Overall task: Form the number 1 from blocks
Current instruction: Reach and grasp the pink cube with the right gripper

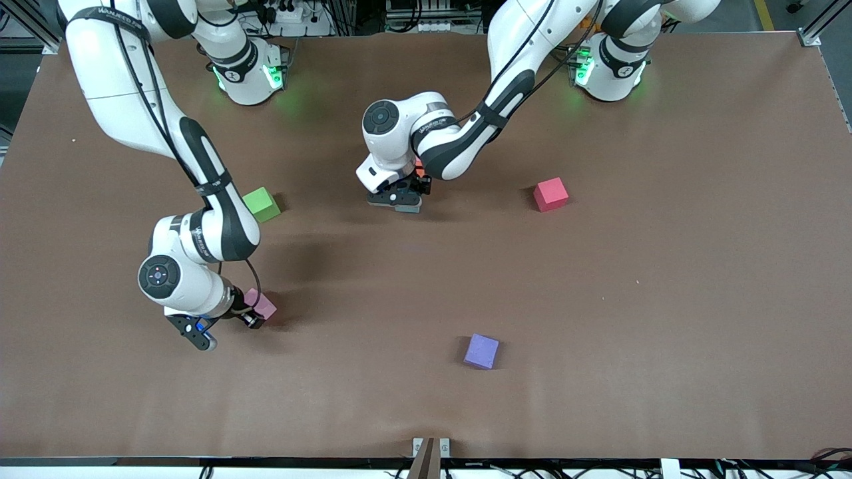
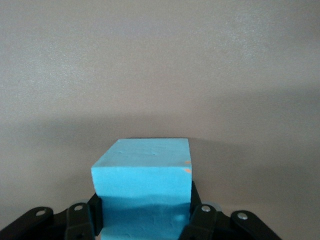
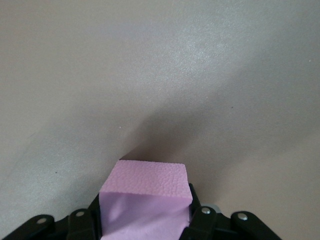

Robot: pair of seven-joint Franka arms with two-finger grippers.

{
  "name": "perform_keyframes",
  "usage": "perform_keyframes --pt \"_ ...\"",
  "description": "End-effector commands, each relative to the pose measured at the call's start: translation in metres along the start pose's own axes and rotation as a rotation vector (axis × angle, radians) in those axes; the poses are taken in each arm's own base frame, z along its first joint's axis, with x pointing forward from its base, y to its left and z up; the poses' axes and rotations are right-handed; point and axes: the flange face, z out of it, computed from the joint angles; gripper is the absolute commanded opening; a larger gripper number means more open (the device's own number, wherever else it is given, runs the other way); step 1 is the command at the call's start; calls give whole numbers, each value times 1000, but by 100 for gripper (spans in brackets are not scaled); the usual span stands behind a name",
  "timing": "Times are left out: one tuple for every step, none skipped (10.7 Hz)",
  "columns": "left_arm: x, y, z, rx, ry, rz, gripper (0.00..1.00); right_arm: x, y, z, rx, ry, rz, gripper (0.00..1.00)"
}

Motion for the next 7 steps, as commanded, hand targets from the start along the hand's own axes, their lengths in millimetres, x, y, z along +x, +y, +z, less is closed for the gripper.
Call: perform_keyframes --pt "-1 5 1 5 27 -7 6 -1 -10 -9 17 6 -7 0" --pt "-1 6 1 6 29 -11 99 -1 -15 -18 21 5 -12 0" --pt "-3 6 2 7 29 -10 100 -2 -23 -30 18 1 -23 0" --pt "-3 6 2 7 29 -11 100 -3 -29 -40 15 -1 -31 0" --pt "-1 6 -2 3 34 -13 100 -5 -35 -47 20 0 -37 0" --pt "2 4 -9 -4 40 -21 100 -8 -39 -50 24 3 -45 0" --pt "11 -1 -19 -14 52 -56 100 -17 -47 -54 32 3 -63 0"
